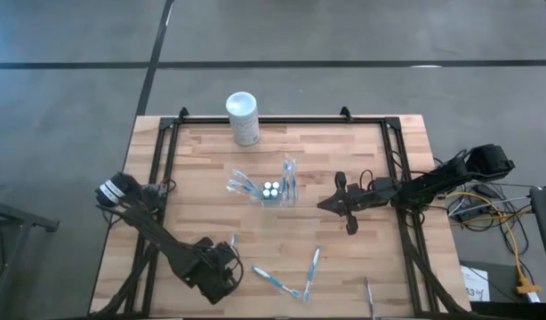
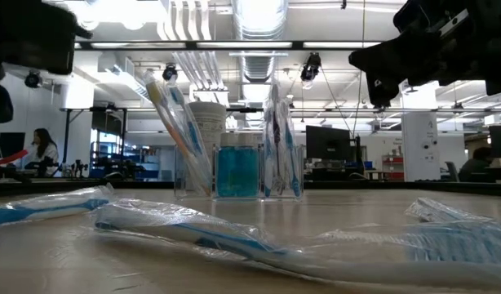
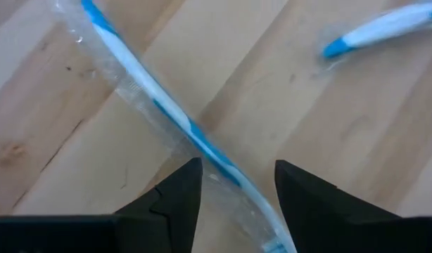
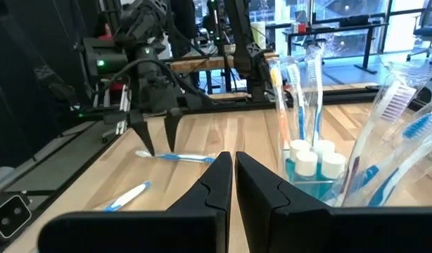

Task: Pick & Place toothbrushing station
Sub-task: Put the blue toothbrush into the transparent organizer

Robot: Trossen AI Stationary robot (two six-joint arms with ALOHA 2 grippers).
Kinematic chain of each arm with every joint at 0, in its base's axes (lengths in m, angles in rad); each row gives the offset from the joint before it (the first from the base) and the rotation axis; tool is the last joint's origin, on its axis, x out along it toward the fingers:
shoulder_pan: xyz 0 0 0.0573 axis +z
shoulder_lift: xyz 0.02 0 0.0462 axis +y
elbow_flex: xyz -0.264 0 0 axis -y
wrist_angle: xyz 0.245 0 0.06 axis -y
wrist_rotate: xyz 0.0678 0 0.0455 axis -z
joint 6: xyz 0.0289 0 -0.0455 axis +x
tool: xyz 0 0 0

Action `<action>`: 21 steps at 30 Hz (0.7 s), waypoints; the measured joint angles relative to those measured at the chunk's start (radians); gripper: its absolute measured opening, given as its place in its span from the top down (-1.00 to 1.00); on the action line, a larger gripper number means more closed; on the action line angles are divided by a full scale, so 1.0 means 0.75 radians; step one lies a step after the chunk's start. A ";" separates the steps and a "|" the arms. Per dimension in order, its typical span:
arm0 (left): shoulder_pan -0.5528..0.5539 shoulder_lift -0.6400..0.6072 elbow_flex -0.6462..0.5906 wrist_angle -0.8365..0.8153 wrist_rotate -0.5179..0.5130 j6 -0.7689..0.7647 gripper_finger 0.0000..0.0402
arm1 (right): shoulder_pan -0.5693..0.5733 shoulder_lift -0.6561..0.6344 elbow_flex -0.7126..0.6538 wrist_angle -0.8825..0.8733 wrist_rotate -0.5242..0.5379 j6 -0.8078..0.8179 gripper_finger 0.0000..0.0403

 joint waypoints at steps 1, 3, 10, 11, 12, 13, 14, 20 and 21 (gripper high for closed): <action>0.002 0.012 0.000 0.000 0.015 0.009 0.08 | 0.000 0.000 0.000 0.000 0.000 -0.001 0.91; 0.005 0.037 0.000 -0.003 0.056 0.046 0.08 | 0.000 0.000 0.000 0.001 0.000 -0.011 0.91; 0.005 0.053 0.003 -0.033 0.098 0.224 0.09 | 0.000 0.000 0.000 0.001 0.041 -0.016 0.91; 0.006 0.050 0.003 -0.034 0.103 0.263 0.09 | 0.000 0.000 0.000 0.001 0.041 -0.016 0.91; 0.007 0.047 0.002 -0.034 0.108 0.310 0.09 | 0.000 0.000 0.000 0.001 0.039 -0.011 0.91; 0.007 0.044 0.002 -0.034 0.113 0.362 0.09 | 0.000 0.000 0.000 0.000 0.038 -0.007 0.91; 0.007 0.042 0.002 -0.035 0.117 0.416 0.09 | 0.000 0.000 0.000 -0.001 0.038 -0.005 0.91; 0.006 0.041 0.087 -0.158 0.205 0.729 0.14 | 0.000 0.000 0.000 -0.001 0.038 -0.025 0.91; 0.006 0.040 0.119 -0.195 0.205 0.758 0.14 | 0.000 0.000 0.000 -0.001 0.038 -0.027 0.91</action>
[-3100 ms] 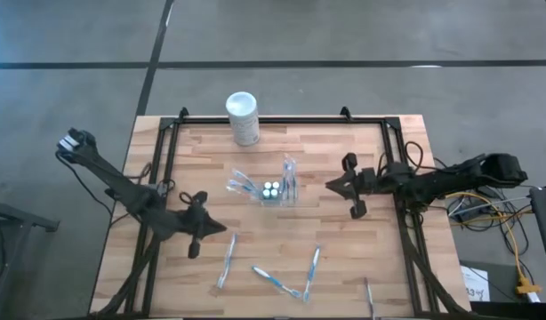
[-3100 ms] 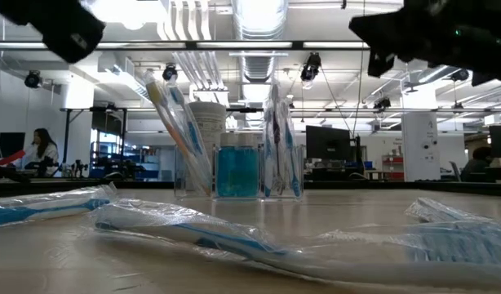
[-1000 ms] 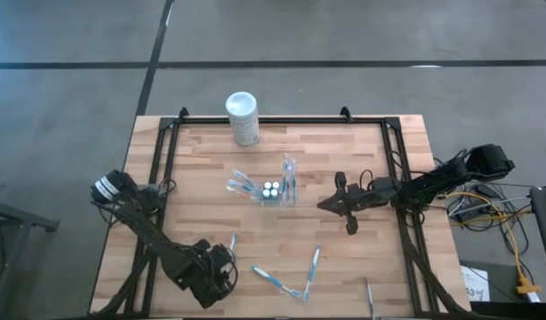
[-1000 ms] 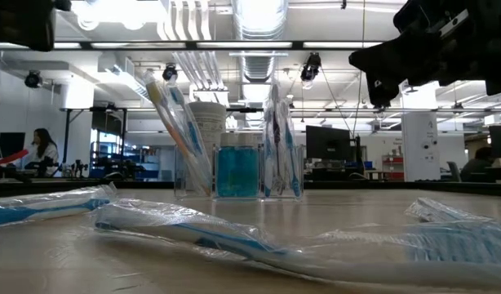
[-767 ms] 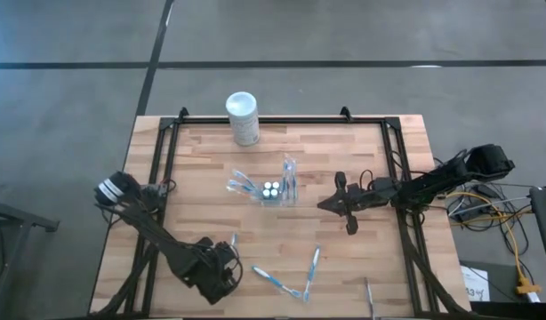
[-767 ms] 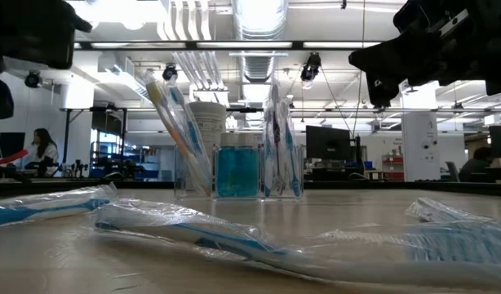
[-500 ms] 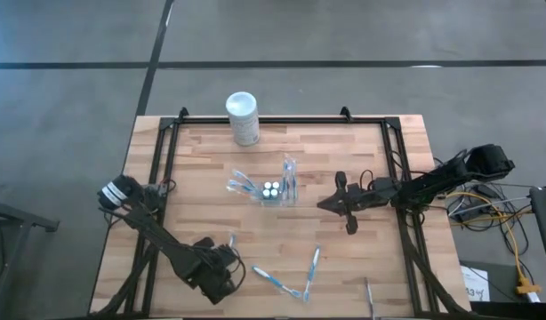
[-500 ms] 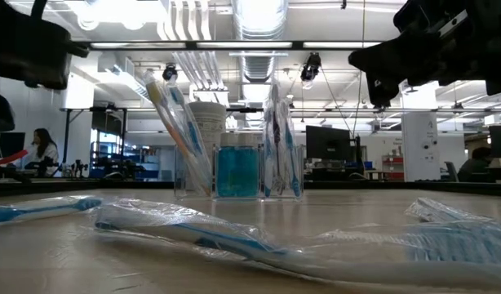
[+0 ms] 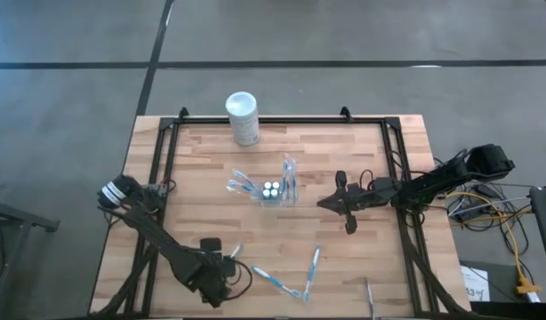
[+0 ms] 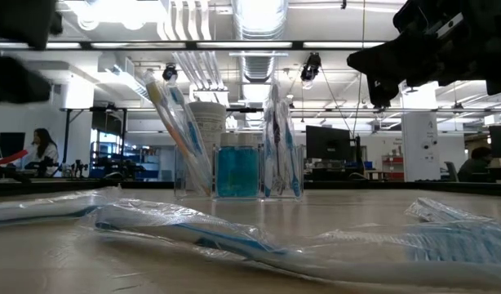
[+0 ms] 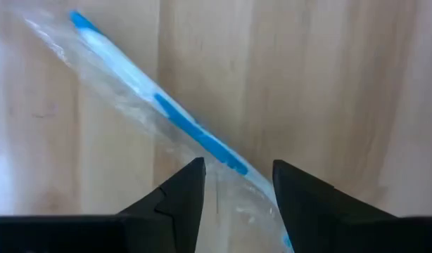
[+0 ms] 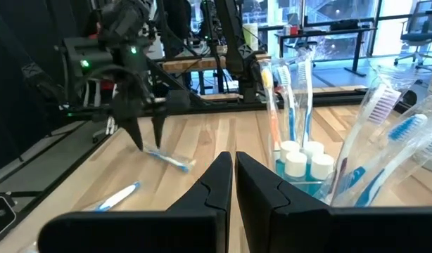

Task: Pick & Place toothbrushing station
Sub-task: Put the blue toothbrush into the transparent organizer

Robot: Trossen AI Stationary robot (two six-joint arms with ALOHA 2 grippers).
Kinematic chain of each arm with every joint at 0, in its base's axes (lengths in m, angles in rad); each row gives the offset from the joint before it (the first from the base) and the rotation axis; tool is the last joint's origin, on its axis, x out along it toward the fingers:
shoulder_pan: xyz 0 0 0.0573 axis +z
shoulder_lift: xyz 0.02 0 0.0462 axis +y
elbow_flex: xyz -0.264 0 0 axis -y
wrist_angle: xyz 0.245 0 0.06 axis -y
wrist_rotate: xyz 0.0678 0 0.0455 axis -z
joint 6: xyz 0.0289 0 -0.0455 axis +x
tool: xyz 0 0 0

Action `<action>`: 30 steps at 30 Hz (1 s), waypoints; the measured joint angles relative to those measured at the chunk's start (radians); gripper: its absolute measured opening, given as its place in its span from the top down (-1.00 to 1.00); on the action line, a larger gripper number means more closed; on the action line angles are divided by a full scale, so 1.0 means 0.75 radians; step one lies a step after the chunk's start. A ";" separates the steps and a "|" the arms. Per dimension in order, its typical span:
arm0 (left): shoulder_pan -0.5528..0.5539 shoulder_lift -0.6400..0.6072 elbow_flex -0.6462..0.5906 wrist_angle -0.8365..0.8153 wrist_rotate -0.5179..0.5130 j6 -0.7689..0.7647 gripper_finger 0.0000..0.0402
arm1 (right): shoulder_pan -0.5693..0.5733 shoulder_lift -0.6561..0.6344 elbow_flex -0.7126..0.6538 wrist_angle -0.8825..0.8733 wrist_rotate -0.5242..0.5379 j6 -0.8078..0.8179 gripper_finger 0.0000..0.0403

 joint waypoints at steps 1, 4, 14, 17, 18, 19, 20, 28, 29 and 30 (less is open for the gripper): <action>0.000 -0.003 0.028 -0.041 -0.007 0.019 0.14 | 0.000 0.000 0.000 0.000 0.000 -0.001 0.91; 0.003 -0.004 0.117 -0.134 -0.037 0.033 0.13 | 0.000 0.000 0.000 0.000 -0.001 -0.002 0.91; -0.025 -0.003 0.173 -0.167 -0.103 -0.471 0.12 | 0.000 0.000 0.000 -0.004 -0.004 0.016 0.91; -0.052 -0.001 0.163 -0.165 -0.118 -0.575 0.12 | 0.000 0.000 0.000 -0.010 -0.004 0.017 0.91; -0.059 -0.001 0.160 -0.163 -0.140 -0.608 0.12 | 0.000 0.000 0.000 -0.010 -0.004 0.017 0.91; -0.063 -0.001 0.153 -0.162 -0.152 -0.638 0.12 | 0.000 0.000 0.000 -0.010 -0.004 0.017 0.91; -0.063 0.003 0.146 -0.161 -0.152 -0.662 0.12 | 0.000 0.000 0.000 -0.010 -0.004 0.016 0.91; -0.062 0.083 0.125 -0.149 -0.068 -0.638 0.12 | 0.000 -0.001 0.000 -0.009 -0.003 0.012 0.91; -0.063 0.090 0.124 -0.149 -0.060 -0.638 0.12 | 0.000 0.000 0.000 -0.009 -0.004 0.011 0.91; -0.062 0.096 0.124 -0.144 -0.056 -0.639 0.12 | 0.000 0.000 0.000 -0.009 -0.003 0.011 0.91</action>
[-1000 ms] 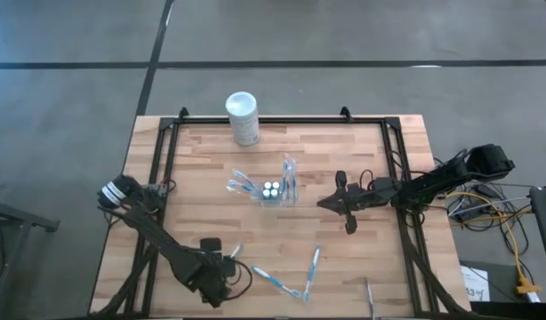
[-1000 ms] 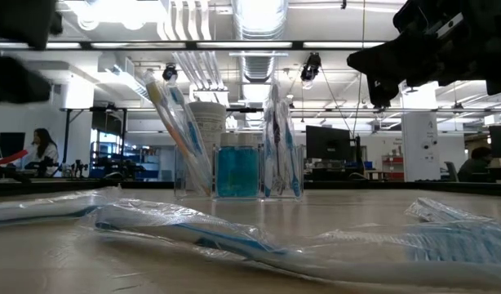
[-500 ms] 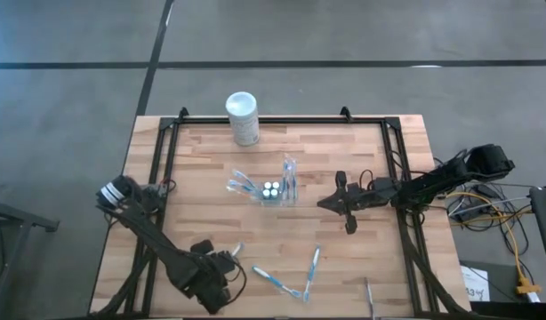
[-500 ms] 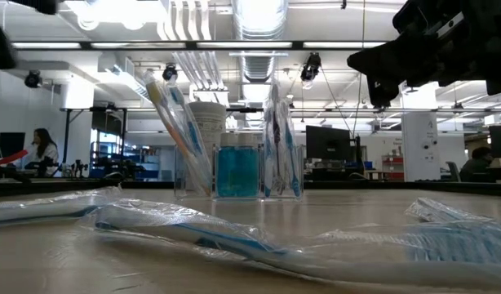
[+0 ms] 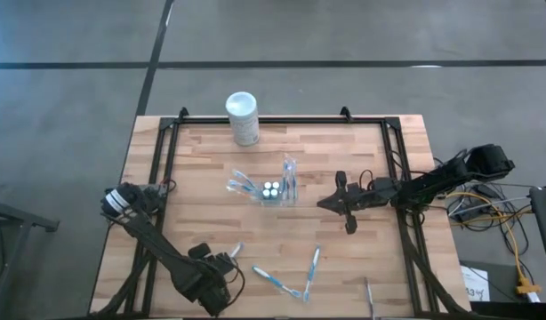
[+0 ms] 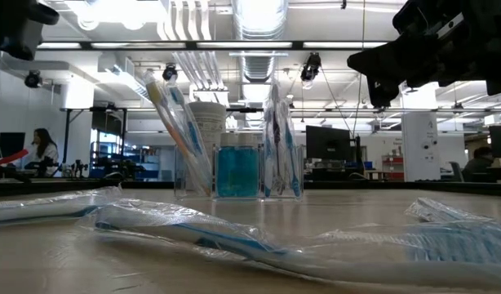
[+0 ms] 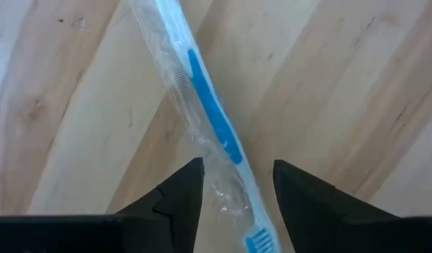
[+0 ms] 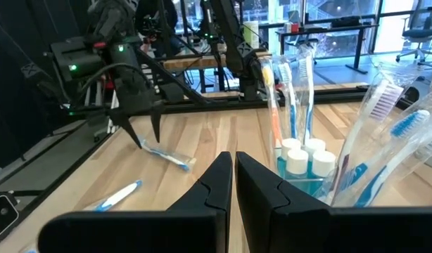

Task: Pick & Place toothbrushing station
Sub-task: Put the blue toothbrush into the transparent organizer

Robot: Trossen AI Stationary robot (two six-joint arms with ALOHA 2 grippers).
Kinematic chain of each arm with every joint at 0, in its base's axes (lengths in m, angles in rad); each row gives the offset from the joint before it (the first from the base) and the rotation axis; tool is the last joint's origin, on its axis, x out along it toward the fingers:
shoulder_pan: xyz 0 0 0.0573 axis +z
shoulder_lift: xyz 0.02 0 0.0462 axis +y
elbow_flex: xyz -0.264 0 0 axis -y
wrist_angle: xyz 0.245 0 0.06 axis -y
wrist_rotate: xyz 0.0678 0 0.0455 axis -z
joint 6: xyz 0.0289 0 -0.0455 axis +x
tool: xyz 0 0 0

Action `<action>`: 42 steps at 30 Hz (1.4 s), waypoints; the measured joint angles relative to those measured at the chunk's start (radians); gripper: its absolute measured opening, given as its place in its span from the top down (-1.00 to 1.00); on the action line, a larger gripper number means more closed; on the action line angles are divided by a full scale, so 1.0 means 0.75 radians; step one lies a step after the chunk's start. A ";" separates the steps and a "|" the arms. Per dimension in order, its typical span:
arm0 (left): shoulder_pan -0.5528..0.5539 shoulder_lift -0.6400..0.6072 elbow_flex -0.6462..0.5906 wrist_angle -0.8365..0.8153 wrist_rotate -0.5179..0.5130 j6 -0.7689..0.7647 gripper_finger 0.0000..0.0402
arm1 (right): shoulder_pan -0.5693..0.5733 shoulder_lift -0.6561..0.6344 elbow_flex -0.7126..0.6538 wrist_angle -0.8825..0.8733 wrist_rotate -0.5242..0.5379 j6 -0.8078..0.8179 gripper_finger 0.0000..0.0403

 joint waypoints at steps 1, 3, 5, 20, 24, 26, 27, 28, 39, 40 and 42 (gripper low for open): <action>0.000 0.003 0.000 0.008 0.000 -0.001 0.12 | 0.000 0.000 0.000 0.000 0.000 0.000 0.91; 0.000 0.009 0.000 0.010 0.002 0.000 0.12 | 0.000 0.000 0.000 0.000 0.000 0.000 0.91; 0.000 0.012 0.000 0.012 0.006 0.001 0.12 | 0.000 0.000 0.000 0.000 0.000 0.000 0.91; -0.002 0.005 -0.162 0.157 0.065 0.002 0.16 | 0.000 0.000 0.000 0.005 -0.010 -0.015 0.91; -0.005 0.006 -0.164 0.159 0.039 0.036 0.39 | 0.011 0.000 0.000 0.013 -0.016 -0.016 0.91; -0.007 0.007 -0.165 0.161 0.034 0.048 0.56 | 0.018 0.000 0.000 0.013 -0.017 -0.016 0.91; -0.009 0.007 -0.165 0.160 0.030 0.054 0.66 | 0.020 0.000 0.000 0.014 -0.017 -0.016 0.91; -0.011 0.008 -0.165 0.159 0.027 0.063 0.75 | 0.021 0.000 0.000 0.014 -0.016 -0.016 0.91; -0.019 -0.006 -0.139 0.051 0.006 0.177 0.94 | 0.021 0.000 0.000 0.012 -0.015 -0.024 0.91; -0.021 -0.005 -0.121 0.011 0.000 0.187 0.96 | 0.021 0.000 0.000 0.011 -0.014 -0.019 0.91; -0.020 0.000 -0.083 -0.108 -0.002 0.207 0.97 | 0.021 0.000 0.000 0.010 -0.014 -0.015 0.91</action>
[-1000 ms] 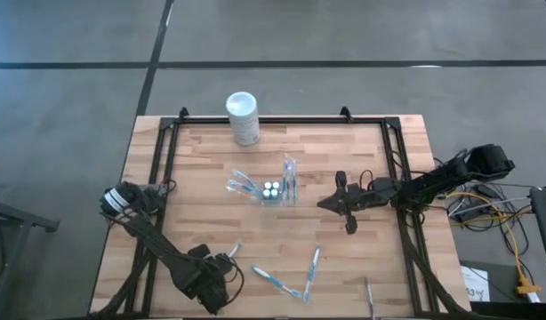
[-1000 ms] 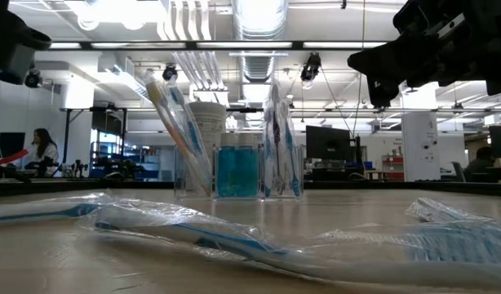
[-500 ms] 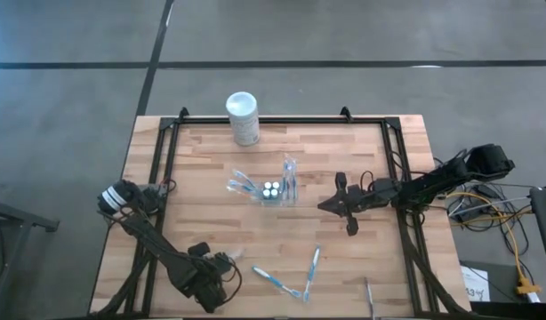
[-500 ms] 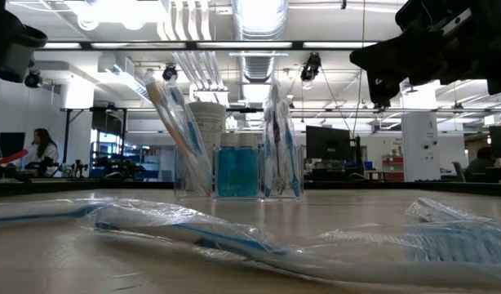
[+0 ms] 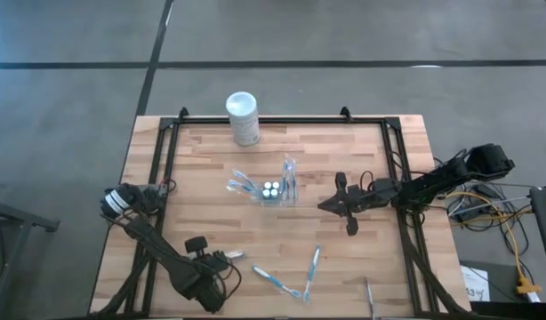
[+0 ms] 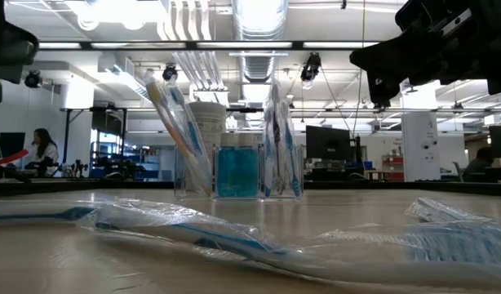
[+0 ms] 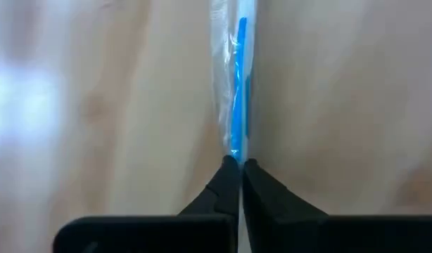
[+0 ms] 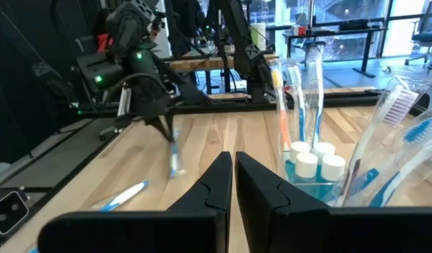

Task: Pick & Place toothbrushing station
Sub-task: Put the blue toothbrush into the transparent organizer

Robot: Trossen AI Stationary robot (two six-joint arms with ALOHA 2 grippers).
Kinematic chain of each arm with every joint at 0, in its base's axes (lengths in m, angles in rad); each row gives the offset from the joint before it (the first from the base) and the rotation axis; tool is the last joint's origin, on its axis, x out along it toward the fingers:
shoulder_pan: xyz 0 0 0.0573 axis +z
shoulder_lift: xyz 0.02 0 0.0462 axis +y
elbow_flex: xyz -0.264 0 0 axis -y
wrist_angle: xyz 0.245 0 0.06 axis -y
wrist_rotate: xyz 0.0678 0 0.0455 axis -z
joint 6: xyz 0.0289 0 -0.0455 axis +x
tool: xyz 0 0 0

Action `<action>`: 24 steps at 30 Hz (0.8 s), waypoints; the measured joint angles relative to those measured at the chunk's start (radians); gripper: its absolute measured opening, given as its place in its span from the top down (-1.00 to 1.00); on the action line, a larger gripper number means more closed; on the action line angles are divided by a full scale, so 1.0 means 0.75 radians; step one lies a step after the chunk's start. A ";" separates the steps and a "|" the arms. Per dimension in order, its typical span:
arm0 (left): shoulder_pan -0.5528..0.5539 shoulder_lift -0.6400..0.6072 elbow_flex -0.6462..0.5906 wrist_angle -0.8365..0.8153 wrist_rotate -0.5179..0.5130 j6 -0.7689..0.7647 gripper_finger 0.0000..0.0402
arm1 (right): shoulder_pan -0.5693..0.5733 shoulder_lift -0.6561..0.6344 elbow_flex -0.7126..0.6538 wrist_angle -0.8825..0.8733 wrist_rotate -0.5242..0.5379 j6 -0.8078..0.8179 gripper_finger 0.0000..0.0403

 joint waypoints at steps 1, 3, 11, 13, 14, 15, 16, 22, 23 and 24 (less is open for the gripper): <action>-0.001 0.003 0.019 -0.048 -0.001 0.014 0.98 | 0.000 0.000 0.000 0.000 0.000 0.000 0.91; 0.000 0.001 0.069 -0.103 -0.005 0.020 0.98 | 0.002 0.000 0.001 -0.006 -0.011 0.004 0.91; -0.001 -0.003 0.209 -0.355 -0.033 0.035 0.99 | 0.040 0.000 0.001 -0.083 -0.126 -0.026 0.91; -0.001 -0.003 0.236 -0.397 -0.033 0.040 1.00 | 0.042 0.000 0.001 -0.084 -0.127 -0.030 0.91; -0.001 -0.003 0.250 -0.420 -0.037 0.041 1.00 | 0.042 0.000 0.001 -0.083 -0.128 -0.031 0.91; -0.001 -0.004 0.259 -0.454 -0.042 0.041 1.00 | 0.041 0.000 0.001 -0.084 -0.128 -0.031 0.91; -0.001 -0.004 0.264 -0.490 -0.044 0.042 1.00 | 0.041 0.000 0.001 -0.086 -0.128 -0.031 0.91; -0.001 -0.005 0.302 -0.621 -0.050 0.075 1.00 | 0.043 0.000 0.001 -0.091 -0.123 -0.019 0.91; -0.001 -0.005 0.309 -0.631 -0.057 0.084 1.00 | 0.043 0.000 0.001 -0.090 -0.123 -0.020 0.91; -0.001 -0.005 0.316 -0.645 -0.064 0.089 1.00 | 0.043 0.000 0.001 -0.091 -0.123 -0.021 0.91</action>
